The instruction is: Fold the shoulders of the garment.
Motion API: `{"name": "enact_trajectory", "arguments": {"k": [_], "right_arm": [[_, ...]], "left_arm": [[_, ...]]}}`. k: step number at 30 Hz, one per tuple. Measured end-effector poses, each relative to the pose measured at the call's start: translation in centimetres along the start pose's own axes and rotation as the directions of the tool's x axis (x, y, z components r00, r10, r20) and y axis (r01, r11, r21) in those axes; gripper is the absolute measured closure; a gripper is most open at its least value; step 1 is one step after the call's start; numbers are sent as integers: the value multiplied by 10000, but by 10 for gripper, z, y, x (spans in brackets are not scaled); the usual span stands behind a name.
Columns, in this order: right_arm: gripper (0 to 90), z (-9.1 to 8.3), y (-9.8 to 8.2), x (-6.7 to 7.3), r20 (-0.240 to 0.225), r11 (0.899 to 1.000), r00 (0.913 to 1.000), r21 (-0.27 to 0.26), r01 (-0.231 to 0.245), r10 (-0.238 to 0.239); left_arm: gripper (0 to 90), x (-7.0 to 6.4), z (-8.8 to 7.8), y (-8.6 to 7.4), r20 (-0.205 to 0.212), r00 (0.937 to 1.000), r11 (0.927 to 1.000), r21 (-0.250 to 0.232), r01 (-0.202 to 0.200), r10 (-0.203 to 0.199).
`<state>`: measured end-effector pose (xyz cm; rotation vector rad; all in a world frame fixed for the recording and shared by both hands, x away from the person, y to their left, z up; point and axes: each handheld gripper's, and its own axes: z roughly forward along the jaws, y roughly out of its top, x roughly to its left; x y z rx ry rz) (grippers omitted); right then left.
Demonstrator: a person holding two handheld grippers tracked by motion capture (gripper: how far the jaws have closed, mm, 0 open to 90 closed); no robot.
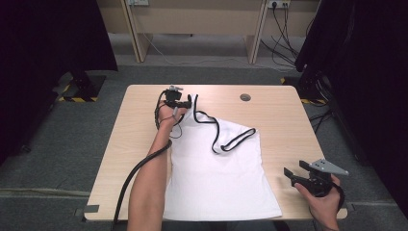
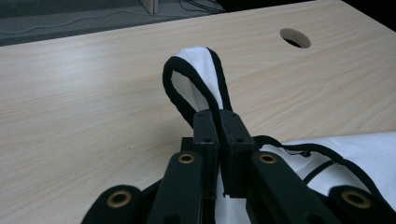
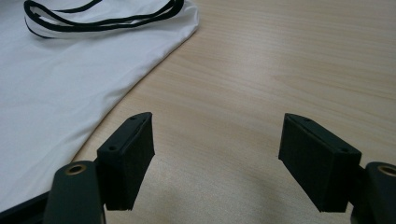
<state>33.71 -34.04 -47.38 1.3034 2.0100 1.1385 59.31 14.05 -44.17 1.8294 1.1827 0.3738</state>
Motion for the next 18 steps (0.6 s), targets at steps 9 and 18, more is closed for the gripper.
{"name": "enact_trajectory", "arguments": {"k": [9,18], "right_arm": [[266,0,0,0,16,10000,10000,-4,45,-45],[266,0,0,0,15,10000,10000,-23,51,-51]], "left_arm": [[855,-9,-12,-6,138,9998,9991,-405,-141,147],[855,-21,-21,-17,159,9988,9968,-646,-462,473]]}}
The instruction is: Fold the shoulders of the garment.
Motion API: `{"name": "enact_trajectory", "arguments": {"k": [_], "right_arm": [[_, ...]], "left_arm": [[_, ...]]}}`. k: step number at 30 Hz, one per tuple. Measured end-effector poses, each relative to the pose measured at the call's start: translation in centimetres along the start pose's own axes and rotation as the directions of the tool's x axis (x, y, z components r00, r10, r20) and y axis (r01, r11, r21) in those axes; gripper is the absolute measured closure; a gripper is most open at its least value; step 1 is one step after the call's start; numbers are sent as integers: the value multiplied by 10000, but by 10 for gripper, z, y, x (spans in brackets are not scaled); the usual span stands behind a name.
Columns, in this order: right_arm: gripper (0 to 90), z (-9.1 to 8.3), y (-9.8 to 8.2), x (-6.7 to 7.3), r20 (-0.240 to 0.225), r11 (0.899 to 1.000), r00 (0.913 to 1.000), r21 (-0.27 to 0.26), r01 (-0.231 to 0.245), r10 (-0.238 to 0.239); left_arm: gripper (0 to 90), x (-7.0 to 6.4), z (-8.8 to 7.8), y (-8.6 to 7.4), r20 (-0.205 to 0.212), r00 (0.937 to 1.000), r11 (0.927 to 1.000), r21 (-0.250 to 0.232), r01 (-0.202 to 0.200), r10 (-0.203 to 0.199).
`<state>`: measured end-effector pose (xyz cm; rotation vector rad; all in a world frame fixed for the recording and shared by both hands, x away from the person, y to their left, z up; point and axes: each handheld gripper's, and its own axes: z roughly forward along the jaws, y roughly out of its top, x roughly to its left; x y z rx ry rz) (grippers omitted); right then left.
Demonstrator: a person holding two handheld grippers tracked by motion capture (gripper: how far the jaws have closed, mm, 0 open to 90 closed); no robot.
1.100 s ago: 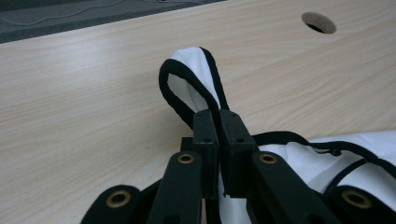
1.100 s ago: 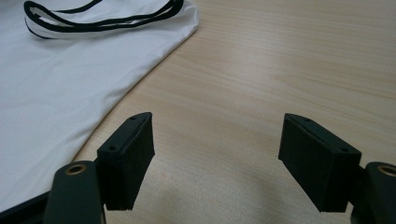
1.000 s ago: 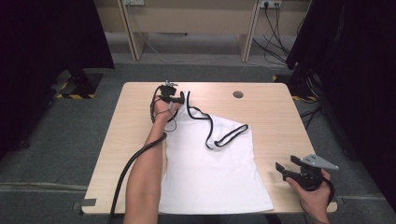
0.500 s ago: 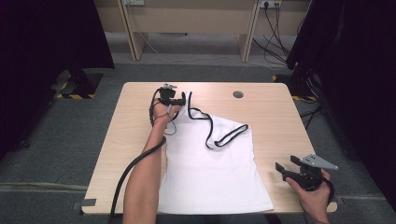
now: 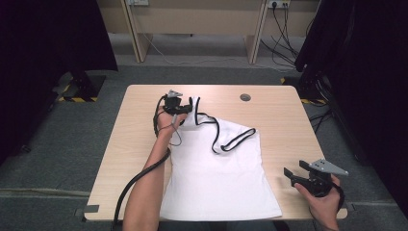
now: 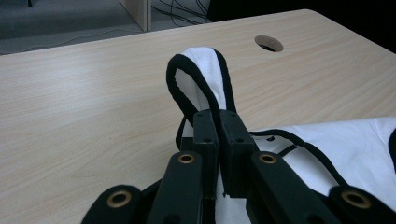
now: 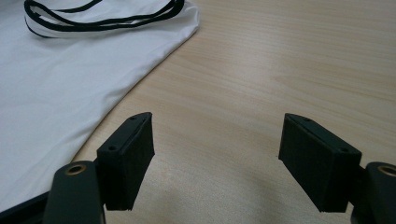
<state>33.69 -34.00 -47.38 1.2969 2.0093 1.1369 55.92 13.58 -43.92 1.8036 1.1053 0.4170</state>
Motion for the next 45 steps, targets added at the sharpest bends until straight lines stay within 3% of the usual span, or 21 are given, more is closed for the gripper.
{"name": "enact_trajectory", "arguments": {"k": [23,31,38,45], "right_arm": [[265,-1,0,0,18,10000,10000,-69,2,-2],[265,0,0,0,24,10000,10000,-66,10,-10],[263,0,0,0,29,10000,10000,-72,-2,2],[263,0,0,0,49,10000,10000,-86,-9,9]], "left_arm": [[853,-27,-21,-29,291,9947,9950,-207,-976,982],[843,-34,-32,-43,458,9891,9901,-229,-1388,1397],[831,-41,-39,-55,642,9783,9804,-105,-1967,1970],[823,-43,-44,-64,789,9734,9762,117,-2167,2151]]}}
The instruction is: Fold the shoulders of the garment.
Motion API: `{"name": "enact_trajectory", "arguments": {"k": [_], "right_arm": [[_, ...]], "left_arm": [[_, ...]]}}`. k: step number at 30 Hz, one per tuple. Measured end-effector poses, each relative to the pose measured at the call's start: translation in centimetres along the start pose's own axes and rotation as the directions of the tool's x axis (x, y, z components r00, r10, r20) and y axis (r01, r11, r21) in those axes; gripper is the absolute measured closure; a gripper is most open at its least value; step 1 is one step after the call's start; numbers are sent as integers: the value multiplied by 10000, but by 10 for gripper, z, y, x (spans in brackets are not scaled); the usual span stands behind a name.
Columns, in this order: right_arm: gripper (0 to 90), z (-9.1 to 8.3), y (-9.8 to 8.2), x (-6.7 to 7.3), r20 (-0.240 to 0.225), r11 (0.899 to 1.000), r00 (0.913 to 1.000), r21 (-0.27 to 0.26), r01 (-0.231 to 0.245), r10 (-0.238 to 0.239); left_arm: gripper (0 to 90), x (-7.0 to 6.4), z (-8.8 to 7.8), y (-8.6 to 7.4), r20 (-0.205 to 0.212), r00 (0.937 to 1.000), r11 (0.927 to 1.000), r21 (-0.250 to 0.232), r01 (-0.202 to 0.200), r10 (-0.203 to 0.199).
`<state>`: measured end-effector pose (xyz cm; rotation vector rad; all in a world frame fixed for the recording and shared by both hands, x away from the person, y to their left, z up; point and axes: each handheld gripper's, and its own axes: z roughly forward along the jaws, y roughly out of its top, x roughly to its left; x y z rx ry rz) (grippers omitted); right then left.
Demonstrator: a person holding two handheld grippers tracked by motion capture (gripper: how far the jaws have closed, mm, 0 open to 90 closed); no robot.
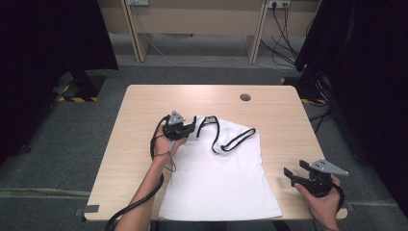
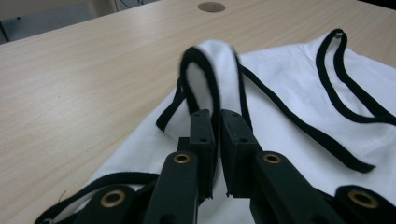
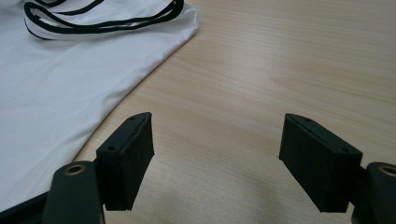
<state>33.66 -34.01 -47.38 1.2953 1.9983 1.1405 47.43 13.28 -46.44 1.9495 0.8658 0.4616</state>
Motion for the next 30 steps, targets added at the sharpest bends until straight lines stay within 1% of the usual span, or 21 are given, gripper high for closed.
{"name": "enact_trajectory", "arguments": {"k": [3,5,6,8,9,13,15,16,21,28,30], "right_arm": [[262,0,0,0,4,10000,10000,8,-9,9],[262,0,0,0,15,10000,10000,5,0,0],[262,0,0,0,15,10000,10000,5,0,0],[262,0,0,0,11,10000,10000,6,-9,9],[262,0,0,0,11,10000,10000,6,-9,9],[262,0,0,0,17,10000,10000,1,-3,3],[262,0,0,0,17,10000,10000,1,-3,3],[262,0,0,0,19,10000,10000,-4,0,0],[262,0,0,0,25,10000,10000,-1,3,-3],[262,0,0,0,20,10000,10000,-3,-2,2],[262,0,0,0,17,10000,10000,-4,3,-3]], "left_arm": [[821,-4,-3,-6,120,9998,9998,127,-160,158],[816,-4,-3,-6,120,9998,9998,127,-160,158],[816,-8,-5,-8,221,9993,9992,250,-298,292],[809,-8,-5,-8,221,9993,9992,250,-298,292],[809,-11,-6,-11,267,9988,9986,342,-415,406],[810,-13,-7,-12,274,9988,9986,355,-404,394],[812,-14,-8,-13,271,9986,9980,429,-455,444],[812,-16,-9,-14,309,9980,9969,529,-574,558],[818,-17,-10,-15,314,9976,9962,601,-635,617],[816,-22,-11,-18,438,9955,9934,754,-867,836],[815,-23,-12,-19,409,9953,9927,791,-906,876]]}}
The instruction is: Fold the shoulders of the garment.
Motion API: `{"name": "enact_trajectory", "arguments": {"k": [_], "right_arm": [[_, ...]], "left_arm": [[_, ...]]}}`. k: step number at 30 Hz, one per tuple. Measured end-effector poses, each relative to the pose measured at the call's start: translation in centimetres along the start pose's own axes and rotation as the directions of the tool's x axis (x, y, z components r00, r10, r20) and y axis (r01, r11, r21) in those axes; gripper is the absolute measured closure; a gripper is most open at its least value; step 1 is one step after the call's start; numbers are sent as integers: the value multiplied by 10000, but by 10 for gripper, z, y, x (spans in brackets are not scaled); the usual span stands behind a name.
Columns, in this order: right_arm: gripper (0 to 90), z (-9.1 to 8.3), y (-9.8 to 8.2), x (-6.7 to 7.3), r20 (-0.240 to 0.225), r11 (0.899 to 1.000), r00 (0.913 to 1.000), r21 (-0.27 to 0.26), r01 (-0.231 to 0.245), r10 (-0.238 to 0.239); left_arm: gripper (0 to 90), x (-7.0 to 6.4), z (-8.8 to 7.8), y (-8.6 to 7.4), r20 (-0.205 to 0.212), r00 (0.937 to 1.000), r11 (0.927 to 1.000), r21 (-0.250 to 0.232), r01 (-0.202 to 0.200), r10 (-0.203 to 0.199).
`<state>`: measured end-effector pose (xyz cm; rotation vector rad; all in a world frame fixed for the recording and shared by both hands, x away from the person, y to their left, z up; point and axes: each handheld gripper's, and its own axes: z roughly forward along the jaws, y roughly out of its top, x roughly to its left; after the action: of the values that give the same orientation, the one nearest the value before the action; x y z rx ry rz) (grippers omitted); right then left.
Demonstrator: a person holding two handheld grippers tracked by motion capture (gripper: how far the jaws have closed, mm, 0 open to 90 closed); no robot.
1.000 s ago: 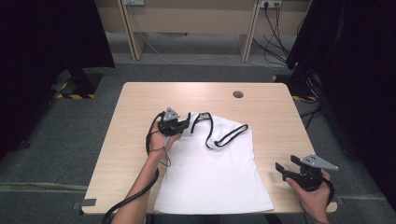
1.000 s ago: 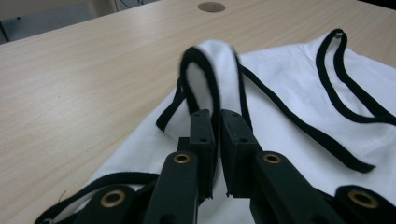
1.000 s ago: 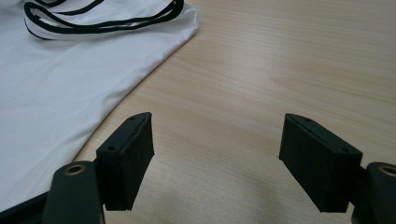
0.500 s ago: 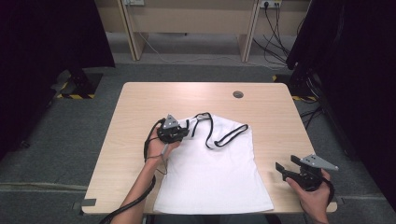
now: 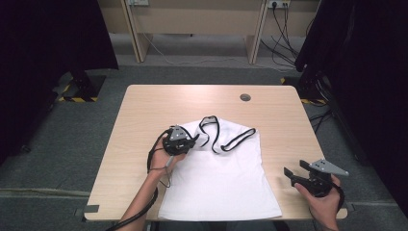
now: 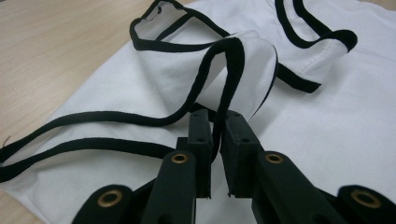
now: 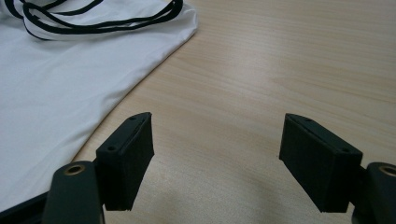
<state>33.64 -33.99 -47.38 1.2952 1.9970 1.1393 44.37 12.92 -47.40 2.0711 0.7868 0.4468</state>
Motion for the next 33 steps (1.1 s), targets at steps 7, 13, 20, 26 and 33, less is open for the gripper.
{"name": "enact_trajectory", "arguments": {"k": [7,13,20,26,33], "right_arm": [[260,0,0,0,13,10000,10000,9,-6,6],[260,0,0,1,35,10000,10000,-51,21,-21],[255,-1,0,1,40,9999,10000,-102,21,-21],[253,-1,0,3,-29,9998,10000,-178,41,-42],[255,6,15,14,-286,9990,9989,-221,377,-383]], "left_arm": [[806,-3,-2,-5,1,10000,9998,206,19,-19],[757,-7,-7,-9,155,9999,9984,557,-59,51],[702,-11,-22,-12,223,9994,9967,772,-268,251],[648,-14,-38,-4,394,9979,9976,447,-525,507],[610,-17,-22,31,898,9898,9932,272,-1134,1106]]}}
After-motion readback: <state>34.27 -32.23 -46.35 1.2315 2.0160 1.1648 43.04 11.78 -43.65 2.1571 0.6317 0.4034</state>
